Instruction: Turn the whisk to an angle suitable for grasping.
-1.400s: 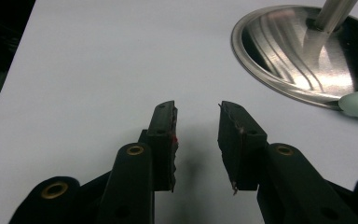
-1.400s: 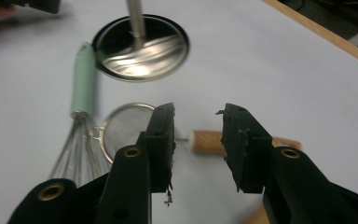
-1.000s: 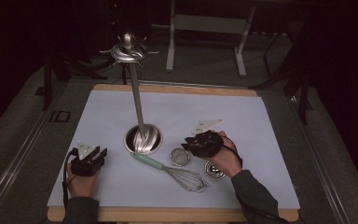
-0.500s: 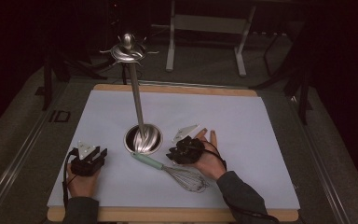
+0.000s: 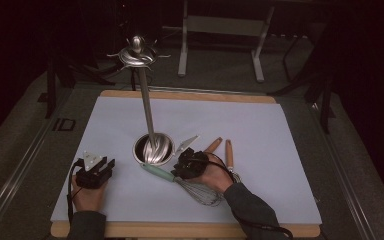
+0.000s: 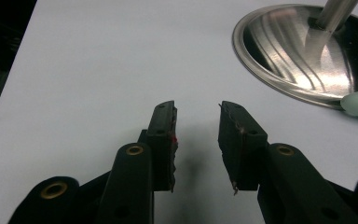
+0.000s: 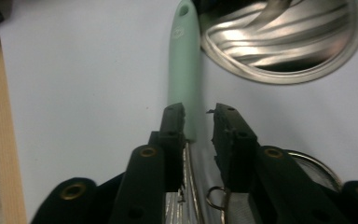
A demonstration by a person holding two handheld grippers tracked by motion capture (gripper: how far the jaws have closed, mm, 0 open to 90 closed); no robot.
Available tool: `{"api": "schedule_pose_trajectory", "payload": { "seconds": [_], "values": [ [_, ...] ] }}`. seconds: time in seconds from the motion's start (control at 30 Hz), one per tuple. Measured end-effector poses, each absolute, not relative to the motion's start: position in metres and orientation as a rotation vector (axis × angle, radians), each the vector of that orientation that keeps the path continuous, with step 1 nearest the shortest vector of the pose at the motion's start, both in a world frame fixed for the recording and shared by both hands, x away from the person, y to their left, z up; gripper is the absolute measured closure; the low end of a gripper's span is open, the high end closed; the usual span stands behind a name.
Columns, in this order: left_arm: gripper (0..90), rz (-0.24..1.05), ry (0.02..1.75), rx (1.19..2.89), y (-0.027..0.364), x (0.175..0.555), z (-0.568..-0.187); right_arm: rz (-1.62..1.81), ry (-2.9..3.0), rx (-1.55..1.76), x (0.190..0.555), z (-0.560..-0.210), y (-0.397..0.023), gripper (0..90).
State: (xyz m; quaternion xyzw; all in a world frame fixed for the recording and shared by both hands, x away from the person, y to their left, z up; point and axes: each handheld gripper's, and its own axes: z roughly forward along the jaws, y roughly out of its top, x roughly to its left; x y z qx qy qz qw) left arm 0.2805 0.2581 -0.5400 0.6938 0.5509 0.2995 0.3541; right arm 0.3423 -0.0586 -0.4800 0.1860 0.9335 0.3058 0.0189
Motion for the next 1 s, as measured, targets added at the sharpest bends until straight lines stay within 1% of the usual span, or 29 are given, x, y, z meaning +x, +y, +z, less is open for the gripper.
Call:
{"api": "schedule_pose_trajectory", "payload": {
  "seconds": [0.53,0.83,1.0],
  "values": [
    [66.8,0.776,1.423,1.8,0.258,0.28,-0.54,0.849,3.003,0.637,0.345,-0.49,-0.043,74.4],
    [66.7,0.778,1.422,1.803,0.258,0.28,-0.54,0.751,3.063,0.718,0.353,-0.495,-0.039,68.9],
    [66.7,0.777,1.423,1.801,0.258,0.28,-0.54,0.663,3.095,0.741,0.354,-0.5,-0.03,68.2]
  ]
}}
